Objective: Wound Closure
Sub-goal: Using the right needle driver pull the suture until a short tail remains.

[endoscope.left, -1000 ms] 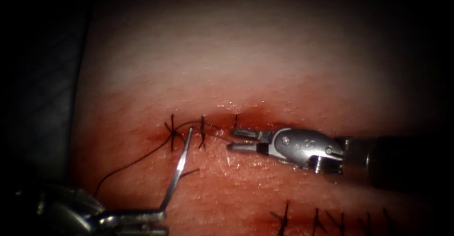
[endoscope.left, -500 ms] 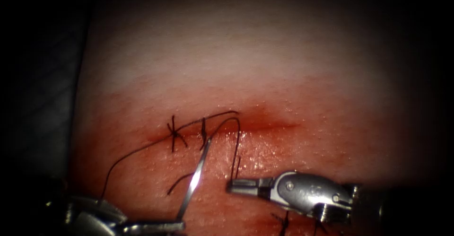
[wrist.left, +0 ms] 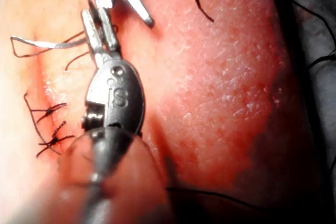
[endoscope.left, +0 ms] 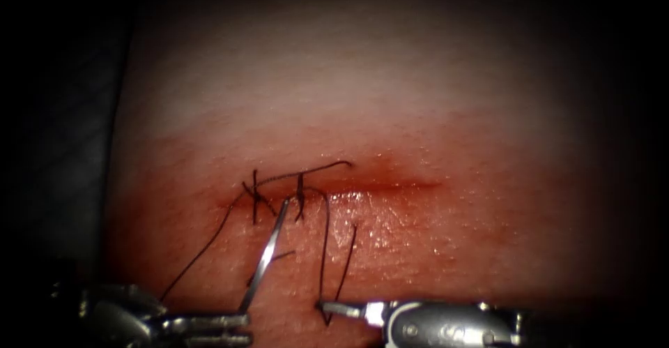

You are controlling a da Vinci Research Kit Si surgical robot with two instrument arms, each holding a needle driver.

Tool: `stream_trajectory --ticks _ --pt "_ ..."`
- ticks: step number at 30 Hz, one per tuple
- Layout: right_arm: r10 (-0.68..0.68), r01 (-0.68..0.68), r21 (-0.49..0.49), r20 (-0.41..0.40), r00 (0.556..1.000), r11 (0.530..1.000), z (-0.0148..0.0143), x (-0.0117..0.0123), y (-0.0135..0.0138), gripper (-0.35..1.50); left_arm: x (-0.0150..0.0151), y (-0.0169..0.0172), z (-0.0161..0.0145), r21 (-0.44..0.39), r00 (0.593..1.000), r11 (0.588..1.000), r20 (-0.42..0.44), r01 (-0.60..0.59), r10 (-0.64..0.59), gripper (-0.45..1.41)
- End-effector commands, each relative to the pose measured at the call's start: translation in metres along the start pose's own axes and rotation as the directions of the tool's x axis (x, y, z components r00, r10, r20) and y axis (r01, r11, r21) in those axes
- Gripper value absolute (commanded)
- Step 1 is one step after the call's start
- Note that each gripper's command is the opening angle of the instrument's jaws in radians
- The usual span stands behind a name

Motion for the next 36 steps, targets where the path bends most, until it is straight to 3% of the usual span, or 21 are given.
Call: stream_trajectory --ticks 1,4,10,15,18,24,30,36 --pt "-0.022 0.022 -0.022 0.015 1.000 1.000 0.0004 -0.0012 0.0022 1.43 -0.0005 -0.0003 -0.0002 0.006 1.000 1.000 0.013 0.004 -0.004 -0.45" --pt "-0.045 0.044 -0.073 -0.011 0.999 0.996 -0.0002 -0.0020 0.0046 1.43 -0.0003 -0.0010 -0.0013 0.031 1.000 0.999 0.024 0.011 -0.012 -0.45" --pt "-0.118 0.124 -0.088 0.069 0.991 0.988 0.0013 -0.0044 0.0085 1.40 -0.0013 -0.0024 -0.0029 0.075 0.999 0.997 0.050 0.019 -0.023 -0.45" --pt "-0.141 0.147 -0.058 0.095 0.985 0.987 0.0026 -0.0070 0.0095 1.23 -0.0022 -0.0032 -0.0033 0.087 0.998 0.996 0.054 0.022 -0.027 -0.45" --pt "-0.152 0.148 0.062 0.079 0.985 0.987 0.0033 -0.0076 0.0086 -0.35 -0.0023 -0.0034 -0.0034 0.092 0.998 0.995 0.057 0.023 -0.028 -0.45" --pt "-0.135 0.127 0.108 0.066 0.989 0.986 0.0013 -0.0061 0.0069 -0.35 -0.0038 -0.0050 -0.0051 0.122 0.998 0.992 0.054 0.033 -0.040 -0.45" --pt "-0.088 0.083 0.148 0.025 0.996 0.985 0.0000 -0.0013 0.0001 -0.35 -0.0065 -0.0065 -0.0067 0.174 0.993 0.983 0.101 0.050 -0.068 -0.45" --pt "-0.055 0.047 0.170 0.037 0.998 0.984 0.0016 0.0022 -0.0059 -0.35 -0.0060 -0.0058 -0.0067 0.192 0.990 0.980 0.123 0.050 -0.075 -0.45"
